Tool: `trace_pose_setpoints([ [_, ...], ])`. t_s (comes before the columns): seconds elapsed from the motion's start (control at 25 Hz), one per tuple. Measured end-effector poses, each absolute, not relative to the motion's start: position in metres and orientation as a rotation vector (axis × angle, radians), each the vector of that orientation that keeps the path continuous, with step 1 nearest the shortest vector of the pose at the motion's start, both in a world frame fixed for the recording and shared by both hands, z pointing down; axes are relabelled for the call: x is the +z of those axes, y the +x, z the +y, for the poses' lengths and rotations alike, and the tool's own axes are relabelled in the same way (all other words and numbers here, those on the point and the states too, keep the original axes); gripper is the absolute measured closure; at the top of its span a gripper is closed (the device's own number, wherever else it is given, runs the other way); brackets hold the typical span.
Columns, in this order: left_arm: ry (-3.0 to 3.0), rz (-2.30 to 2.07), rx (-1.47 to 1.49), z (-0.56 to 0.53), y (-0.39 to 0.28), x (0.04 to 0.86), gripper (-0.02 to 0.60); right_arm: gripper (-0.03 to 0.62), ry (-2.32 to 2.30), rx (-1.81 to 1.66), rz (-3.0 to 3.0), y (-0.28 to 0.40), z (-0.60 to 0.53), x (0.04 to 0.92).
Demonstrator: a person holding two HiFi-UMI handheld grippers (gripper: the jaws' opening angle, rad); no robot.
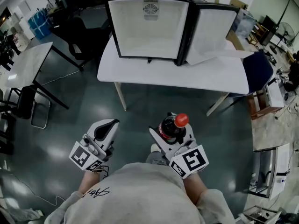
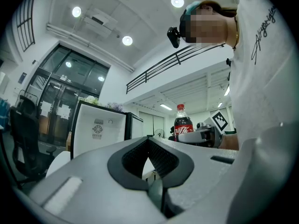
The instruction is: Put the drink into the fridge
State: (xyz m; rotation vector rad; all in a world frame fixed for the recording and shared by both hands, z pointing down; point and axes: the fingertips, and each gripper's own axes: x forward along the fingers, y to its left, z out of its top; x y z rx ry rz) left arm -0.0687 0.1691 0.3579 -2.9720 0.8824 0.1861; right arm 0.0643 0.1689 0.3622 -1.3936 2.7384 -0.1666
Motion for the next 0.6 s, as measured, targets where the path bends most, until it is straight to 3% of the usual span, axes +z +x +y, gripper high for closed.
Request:
trace_pose_setpoints([
  [0.6,-2.935,0.967,0.199,0.088,-0.047,0.348,0.578,0.275,-1.302,-0.188,2.8,0.08,0.082,0.36],
])
